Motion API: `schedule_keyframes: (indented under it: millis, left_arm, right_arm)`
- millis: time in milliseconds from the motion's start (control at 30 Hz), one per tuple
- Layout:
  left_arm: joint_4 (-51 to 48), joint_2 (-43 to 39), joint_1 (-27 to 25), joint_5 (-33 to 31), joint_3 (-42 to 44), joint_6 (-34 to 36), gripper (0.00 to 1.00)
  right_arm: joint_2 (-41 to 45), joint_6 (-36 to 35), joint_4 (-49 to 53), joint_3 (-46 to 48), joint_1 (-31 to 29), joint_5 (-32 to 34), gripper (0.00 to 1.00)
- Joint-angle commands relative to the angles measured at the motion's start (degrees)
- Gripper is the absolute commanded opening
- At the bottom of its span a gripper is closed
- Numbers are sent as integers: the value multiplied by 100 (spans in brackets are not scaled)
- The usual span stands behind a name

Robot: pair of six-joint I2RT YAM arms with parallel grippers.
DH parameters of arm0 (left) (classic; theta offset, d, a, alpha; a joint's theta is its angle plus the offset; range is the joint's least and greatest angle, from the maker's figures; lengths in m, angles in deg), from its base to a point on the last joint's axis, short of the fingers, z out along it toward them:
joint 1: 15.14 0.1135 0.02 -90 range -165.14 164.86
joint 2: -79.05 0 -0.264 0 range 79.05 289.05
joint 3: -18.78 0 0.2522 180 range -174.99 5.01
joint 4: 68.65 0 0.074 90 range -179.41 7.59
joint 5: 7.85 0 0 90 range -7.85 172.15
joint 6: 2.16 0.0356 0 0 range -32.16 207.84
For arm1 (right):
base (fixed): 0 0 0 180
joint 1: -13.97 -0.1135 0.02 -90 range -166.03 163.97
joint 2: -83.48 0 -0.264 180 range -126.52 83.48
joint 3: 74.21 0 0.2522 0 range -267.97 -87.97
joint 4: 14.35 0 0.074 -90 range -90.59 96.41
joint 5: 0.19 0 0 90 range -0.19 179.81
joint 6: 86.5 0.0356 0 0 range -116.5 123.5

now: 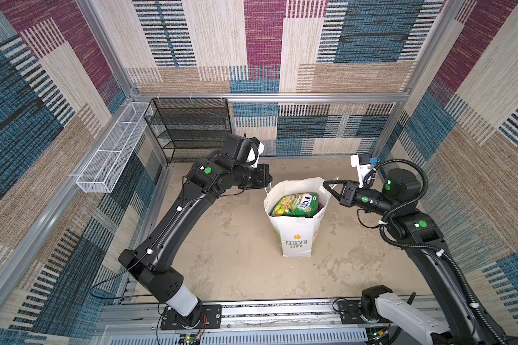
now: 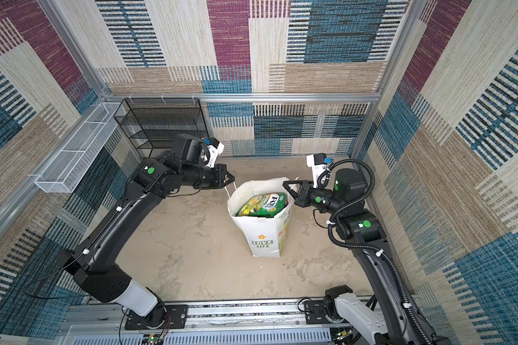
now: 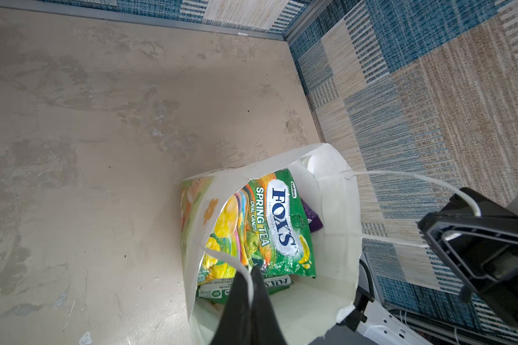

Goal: Place the snacks into the paper bag
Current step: 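Open the left gripper and raise it out of the bag, then release the bag handle with the right gripper and pull it back from the bag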

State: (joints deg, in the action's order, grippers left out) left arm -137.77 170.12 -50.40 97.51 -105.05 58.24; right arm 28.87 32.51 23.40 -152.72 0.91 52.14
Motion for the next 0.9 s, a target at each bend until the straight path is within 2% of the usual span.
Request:
schedule_keyframes:
  millis: [0,200,233,300,333,433,500,533,567,700,867]
  left_arm:
    - [807,-193,2,102,328,25,0]
    - [1280,-508,62,155,1277,-114,0]
    - [1327,-539,72,183,1361,-137,3]
    - [1391,-618,99,200,1497,-161,24]
    - [1403,-652,112,209,1528,-175,35]
    - [1431,-776,127,287,1567,-151,79]
    - [1456,-875,134,371,1567,-139,100]
    - [1465,-911,138,417,1567,-141,99]
    - [1461,-960,143,463,1556,-131,99]
    - [1341,-1117,198,516,1489,-94,99]
    - [1270,-1712,326,185,1618,-9,99]
  right_arm:
    - [-18,-9,-763,111,-18,-34,0]
    - [250,7,-998,668,-20,4,0]
    - [303,25,-1010,711,-20,31,5]
    - [380,21,-916,709,-17,122,18]
    - [405,10,-864,682,-19,161,31]
    - [484,15,-671,598,-17,263,66]
    - [576,68,-511,544,-23,404,89]
    - [608,90,-426,507,-21,454,99]
    - [635,96,-328,455,-21,528,100]
    - [712,82,255,159,-20,965,100]
    - [955,-29,984,-241,-21,2150,100]
